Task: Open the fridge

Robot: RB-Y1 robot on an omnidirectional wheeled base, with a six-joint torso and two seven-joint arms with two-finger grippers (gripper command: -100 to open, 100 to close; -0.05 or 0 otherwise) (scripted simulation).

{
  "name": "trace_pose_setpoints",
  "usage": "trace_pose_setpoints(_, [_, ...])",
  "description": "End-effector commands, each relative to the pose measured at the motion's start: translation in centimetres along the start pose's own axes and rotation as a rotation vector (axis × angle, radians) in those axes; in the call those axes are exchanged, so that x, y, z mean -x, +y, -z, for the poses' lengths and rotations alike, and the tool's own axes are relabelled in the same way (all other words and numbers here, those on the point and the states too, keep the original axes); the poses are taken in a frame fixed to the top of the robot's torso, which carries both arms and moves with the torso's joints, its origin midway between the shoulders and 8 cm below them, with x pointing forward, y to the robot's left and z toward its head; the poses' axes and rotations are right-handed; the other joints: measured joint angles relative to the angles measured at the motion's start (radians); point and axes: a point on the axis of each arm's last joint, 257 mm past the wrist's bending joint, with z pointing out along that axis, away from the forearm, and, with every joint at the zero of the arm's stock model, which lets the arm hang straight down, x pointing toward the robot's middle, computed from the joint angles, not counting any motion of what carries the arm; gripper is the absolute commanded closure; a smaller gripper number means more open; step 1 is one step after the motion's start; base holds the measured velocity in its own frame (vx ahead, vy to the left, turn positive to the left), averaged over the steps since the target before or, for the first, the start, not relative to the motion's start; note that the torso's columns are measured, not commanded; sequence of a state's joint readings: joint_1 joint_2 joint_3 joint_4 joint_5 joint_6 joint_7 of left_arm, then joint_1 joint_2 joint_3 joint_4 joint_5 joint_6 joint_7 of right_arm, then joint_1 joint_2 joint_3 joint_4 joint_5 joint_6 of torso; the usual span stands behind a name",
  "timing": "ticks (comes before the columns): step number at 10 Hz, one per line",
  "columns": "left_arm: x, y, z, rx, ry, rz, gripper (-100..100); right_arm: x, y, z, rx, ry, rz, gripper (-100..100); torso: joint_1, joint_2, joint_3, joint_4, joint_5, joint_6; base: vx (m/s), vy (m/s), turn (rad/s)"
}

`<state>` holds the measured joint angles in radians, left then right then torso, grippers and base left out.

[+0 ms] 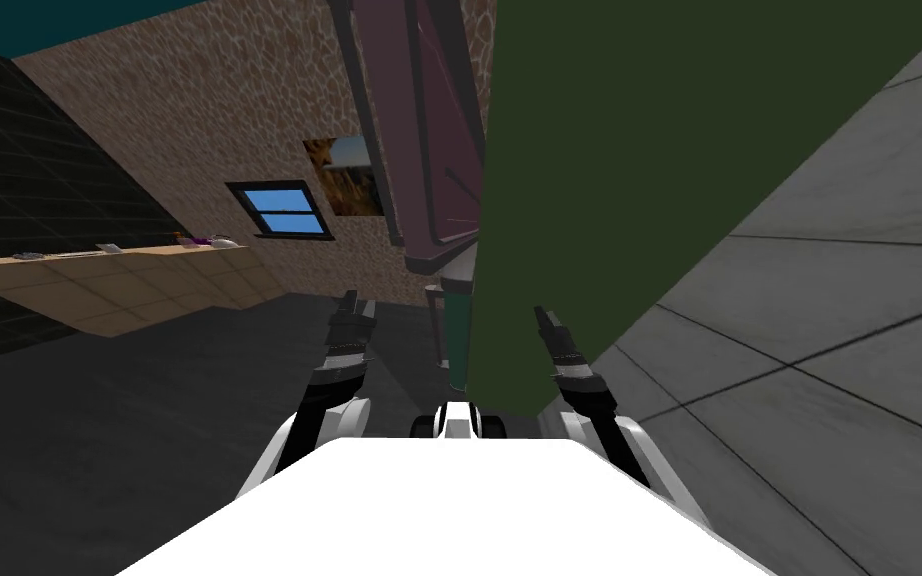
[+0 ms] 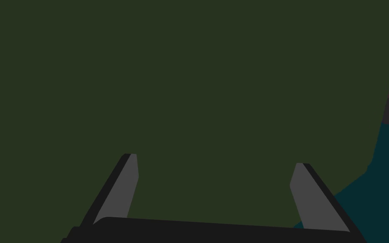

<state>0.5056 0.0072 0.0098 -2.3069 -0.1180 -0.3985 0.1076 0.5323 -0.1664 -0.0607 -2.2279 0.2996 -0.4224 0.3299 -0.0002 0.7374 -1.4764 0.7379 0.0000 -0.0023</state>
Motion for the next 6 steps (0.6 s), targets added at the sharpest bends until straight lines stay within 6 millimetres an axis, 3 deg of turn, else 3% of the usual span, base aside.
trace_pose_setpoints(1, [0.0,0.0,0.0,0.0,0.0,0.0,0,-0.25,0.15,-0.12,0.006,0.019,0.111,-100,0.003,-0.003,-0.002,0.0,0.001,-0.001,0.043,0.081,-0.048])
trace_pose_setpoints(6, [0.0,0.0,0.0,0.0,0.0,0.0,0,-0.69,0.13,-0.33,0.014,0.061,0.401,-100,0.009,-0.008,-0.006,-0.002,0.004,-0.006,0.051,0.119,-0.073])
